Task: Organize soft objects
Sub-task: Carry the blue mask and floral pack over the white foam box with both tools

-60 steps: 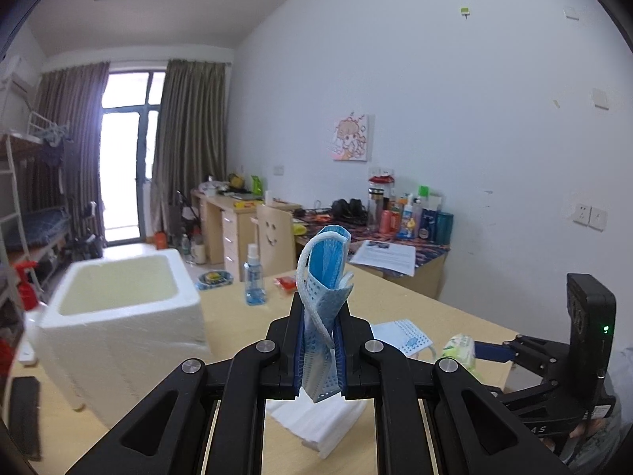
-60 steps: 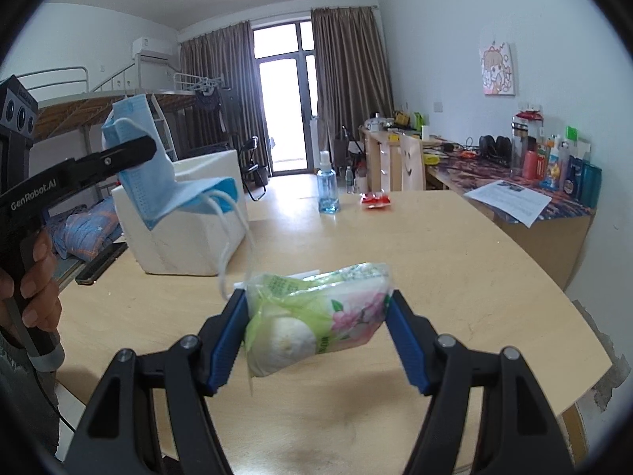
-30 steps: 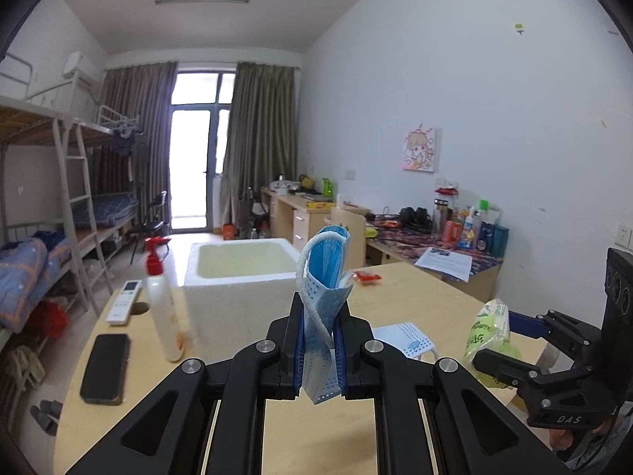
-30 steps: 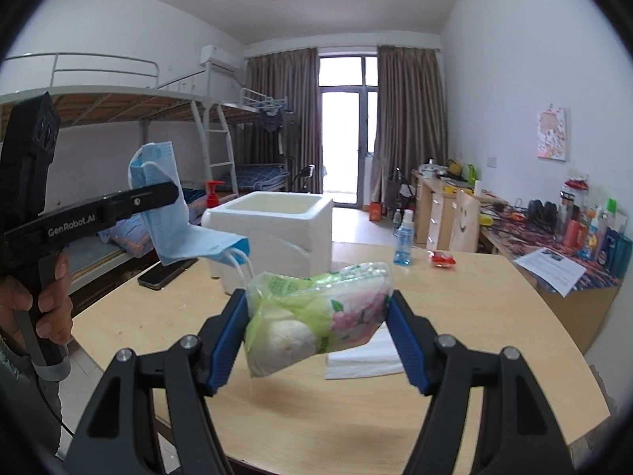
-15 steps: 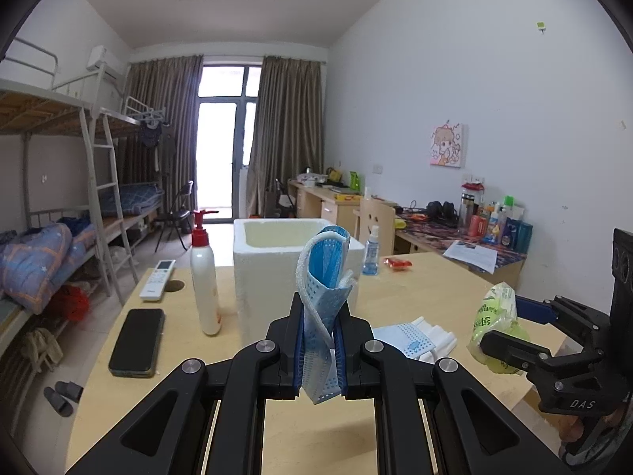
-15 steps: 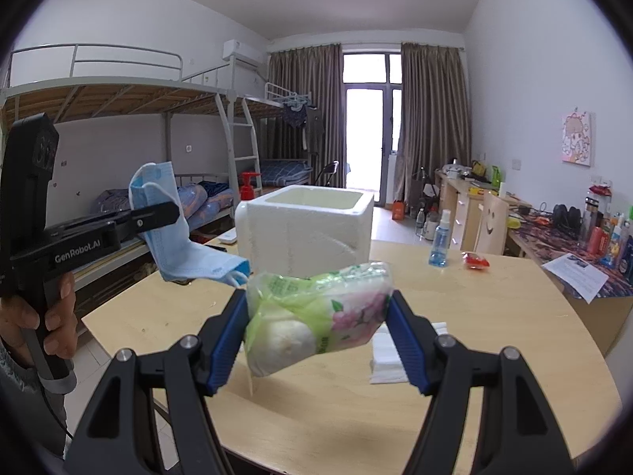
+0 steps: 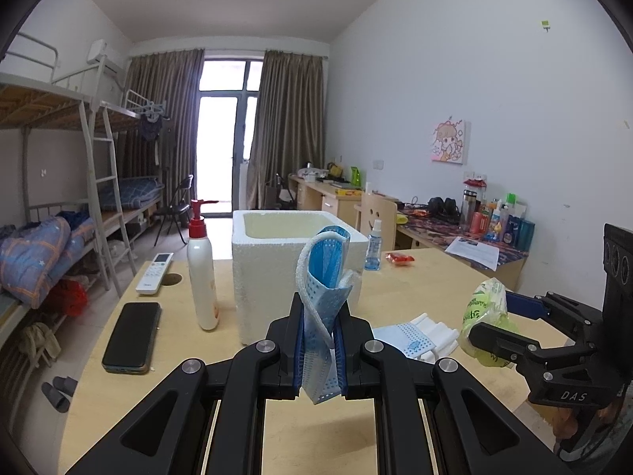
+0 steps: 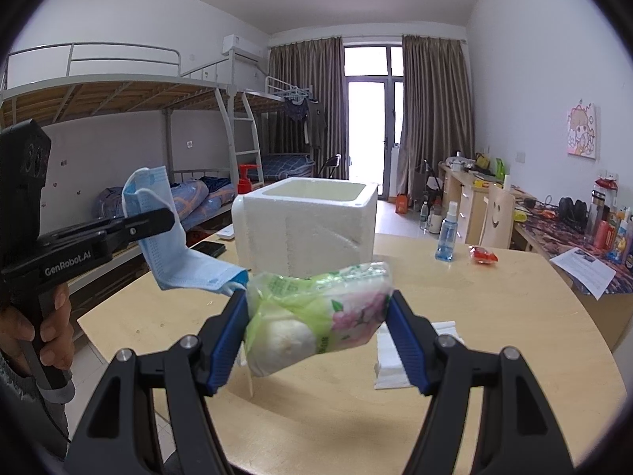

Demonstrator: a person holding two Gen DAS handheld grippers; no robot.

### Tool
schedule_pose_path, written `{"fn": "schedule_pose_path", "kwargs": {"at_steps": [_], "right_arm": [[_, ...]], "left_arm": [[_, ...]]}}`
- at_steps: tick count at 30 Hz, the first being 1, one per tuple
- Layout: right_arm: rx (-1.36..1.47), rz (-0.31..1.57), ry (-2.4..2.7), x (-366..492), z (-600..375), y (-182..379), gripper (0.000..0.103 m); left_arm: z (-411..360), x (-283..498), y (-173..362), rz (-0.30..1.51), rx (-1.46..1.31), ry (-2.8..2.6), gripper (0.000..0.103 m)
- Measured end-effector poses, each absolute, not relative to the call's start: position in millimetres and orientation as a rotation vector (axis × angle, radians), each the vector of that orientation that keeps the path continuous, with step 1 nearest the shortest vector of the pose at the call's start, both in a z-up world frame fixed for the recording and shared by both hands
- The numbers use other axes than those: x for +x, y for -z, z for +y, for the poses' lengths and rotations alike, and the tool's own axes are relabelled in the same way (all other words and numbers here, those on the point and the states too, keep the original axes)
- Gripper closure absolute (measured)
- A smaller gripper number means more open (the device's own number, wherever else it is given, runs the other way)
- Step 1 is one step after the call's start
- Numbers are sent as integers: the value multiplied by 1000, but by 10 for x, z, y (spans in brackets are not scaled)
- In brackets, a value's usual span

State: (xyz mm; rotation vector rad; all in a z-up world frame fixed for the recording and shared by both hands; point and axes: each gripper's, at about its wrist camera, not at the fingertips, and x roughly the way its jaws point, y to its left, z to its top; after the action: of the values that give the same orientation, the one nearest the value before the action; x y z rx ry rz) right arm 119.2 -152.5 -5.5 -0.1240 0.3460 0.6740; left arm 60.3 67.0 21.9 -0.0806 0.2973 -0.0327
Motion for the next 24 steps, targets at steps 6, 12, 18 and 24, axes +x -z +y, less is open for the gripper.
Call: {"fn": "schedule_pose_path", "kwargs": {"at_steps": [6, 12, 18, 24], "right_arm": [[-113, 346, -672, 1280, -1505, 35, 30], [-115, 352, -683, 1394, -1427, 1, 30], [-128, 356, -692, 1525, -1338, -63, 30], [-130, 360, -689, 1643, -1294, -134, 30]], "left_arm": [[680, 662, -196, 305, -84, 27, 90], [727, 753, -215, 314, -82, 12, 90], [808, 898, -284, 316, -84, -3, 90], [860, 1037, -348, 320, -68, -12, 90]]}}
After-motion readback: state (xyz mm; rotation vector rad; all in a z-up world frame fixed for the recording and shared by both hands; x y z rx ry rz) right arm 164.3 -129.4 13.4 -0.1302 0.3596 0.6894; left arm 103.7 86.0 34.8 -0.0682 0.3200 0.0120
